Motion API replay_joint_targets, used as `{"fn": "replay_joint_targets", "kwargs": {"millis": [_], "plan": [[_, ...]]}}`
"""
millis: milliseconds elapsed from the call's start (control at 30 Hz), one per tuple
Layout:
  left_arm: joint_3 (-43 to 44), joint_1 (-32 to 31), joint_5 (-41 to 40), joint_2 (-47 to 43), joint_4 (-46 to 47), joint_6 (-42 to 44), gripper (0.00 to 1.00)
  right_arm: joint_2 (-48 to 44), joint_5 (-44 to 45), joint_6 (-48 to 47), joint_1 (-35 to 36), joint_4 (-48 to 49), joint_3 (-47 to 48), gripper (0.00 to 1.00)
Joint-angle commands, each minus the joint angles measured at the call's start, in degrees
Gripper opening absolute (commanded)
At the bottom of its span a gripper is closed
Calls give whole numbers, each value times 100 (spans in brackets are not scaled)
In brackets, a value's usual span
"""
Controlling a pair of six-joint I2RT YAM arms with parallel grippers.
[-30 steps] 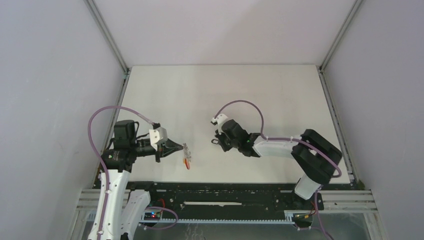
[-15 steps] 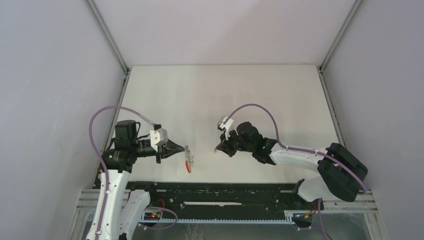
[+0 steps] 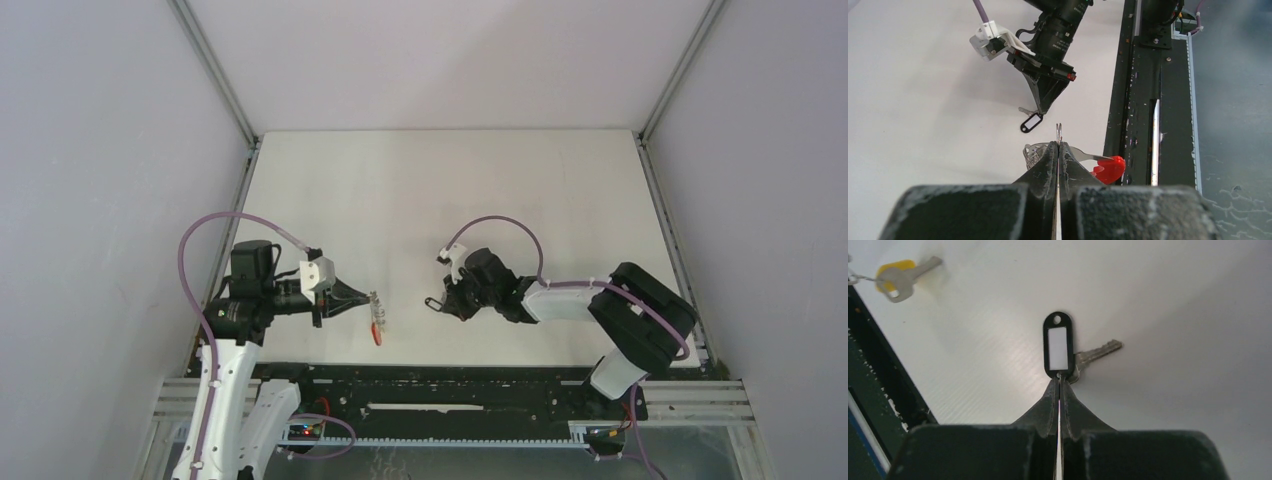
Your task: Put the keys on the keyring
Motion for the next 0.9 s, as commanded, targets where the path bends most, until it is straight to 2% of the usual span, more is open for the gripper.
{"fn": "replay_joint_targets", "kwargs": {"millis": [0, 167, 233, 300, 433, 500, 667, 767, 800, 833, 867], "plan": [[458, -24, 224, -5, 5, 64, 0, 170, 255, 439, -95, 347, -29, 0], [427, -28, 214, -14, 11, 86, 0, 203, 376, 424, -101, 362, -28, 0], [420, -31, 215, -21, 10, 103, 0, 192, 370, 358, -84, 320, -28, 4], [412, -32, 214, -27, 9, 114, 0, 156, 379, 304, -59, 263, -28, 14], [401, -32, 217, -35, 14, 106, 0, -30, 428, 211, 3, 130, -28, 24], [413, -32, 215, -39, 17, 104, 0, -139, 455, 201, 24, 66, -23, 35], [436, -32, 215, -63, 16, 104, 0, -406, 532, 186, 20, -123, 34, 53], [433, -32, 206, -81, -2, 76, 0, -574, 646, 124, 34, -329, 148, 60], [440, -32, 206, -83, 0, 75, 0, -659, 728, 110, 42, -451, 220, 65], [450, -32, 206, -87, -2, 71, 0, -769, 809, 94, 56, -702, 345, 76], [458, -32, 209, -85, -10, 73, 0, -904, 980, 80, 91, -1000, 522, 97]]}}
